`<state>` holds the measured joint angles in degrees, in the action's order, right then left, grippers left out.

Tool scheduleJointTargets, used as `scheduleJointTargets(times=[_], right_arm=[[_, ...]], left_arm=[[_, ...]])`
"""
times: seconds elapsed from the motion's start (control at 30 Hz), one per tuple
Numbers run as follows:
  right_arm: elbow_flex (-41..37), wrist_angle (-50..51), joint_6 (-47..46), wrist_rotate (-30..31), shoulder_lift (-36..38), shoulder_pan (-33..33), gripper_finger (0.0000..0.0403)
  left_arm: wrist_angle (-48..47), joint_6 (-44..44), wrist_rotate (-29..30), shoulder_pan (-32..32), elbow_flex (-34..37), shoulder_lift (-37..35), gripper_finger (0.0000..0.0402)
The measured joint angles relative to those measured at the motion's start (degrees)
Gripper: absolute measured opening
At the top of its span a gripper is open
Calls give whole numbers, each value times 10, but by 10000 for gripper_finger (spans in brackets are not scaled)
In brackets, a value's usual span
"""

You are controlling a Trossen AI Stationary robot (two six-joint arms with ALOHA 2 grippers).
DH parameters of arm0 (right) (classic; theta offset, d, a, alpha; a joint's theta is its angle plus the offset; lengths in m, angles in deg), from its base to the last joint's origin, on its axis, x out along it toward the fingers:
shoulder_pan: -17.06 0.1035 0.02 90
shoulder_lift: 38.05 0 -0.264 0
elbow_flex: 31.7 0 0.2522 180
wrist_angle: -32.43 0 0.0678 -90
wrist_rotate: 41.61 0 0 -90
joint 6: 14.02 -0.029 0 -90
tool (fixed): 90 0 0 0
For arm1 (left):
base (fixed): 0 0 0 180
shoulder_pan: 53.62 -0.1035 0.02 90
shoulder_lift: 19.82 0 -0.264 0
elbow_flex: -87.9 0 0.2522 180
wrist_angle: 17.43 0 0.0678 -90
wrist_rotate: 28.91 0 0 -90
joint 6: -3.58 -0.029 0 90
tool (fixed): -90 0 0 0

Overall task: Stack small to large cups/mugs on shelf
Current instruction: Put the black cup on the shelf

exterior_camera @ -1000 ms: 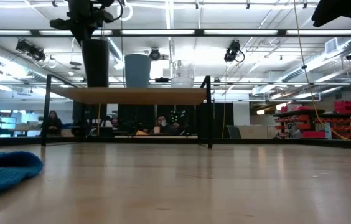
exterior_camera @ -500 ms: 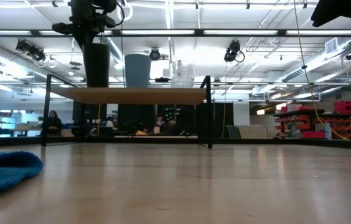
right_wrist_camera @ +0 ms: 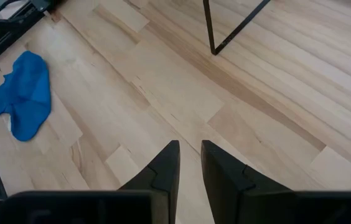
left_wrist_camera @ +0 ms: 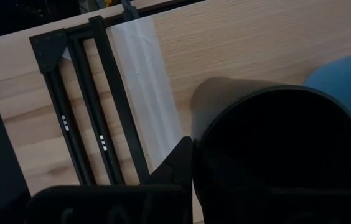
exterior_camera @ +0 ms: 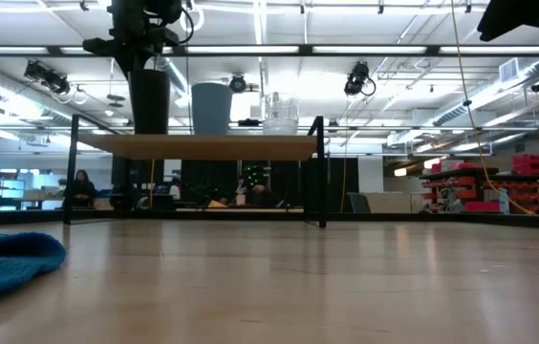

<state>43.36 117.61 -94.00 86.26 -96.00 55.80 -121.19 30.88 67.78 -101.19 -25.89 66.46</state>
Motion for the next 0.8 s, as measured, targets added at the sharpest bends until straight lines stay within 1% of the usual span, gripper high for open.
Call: scheduleJointTargets(times=[0.13,0.33,0.47,0.8], right_arm=[[0,0,0,0,0,0,73],[0,0,0,0,0,0,73],[0,0,0,0,0,0,73],[0,0,0,0,0,0,73]], left_arm=[[0,-1,-1,0,0,0,15],[0,-1,-1,0,0,0,39],[0,-1,-1,0,0,0,49],[0,-1,-1,0,0,0,49]])
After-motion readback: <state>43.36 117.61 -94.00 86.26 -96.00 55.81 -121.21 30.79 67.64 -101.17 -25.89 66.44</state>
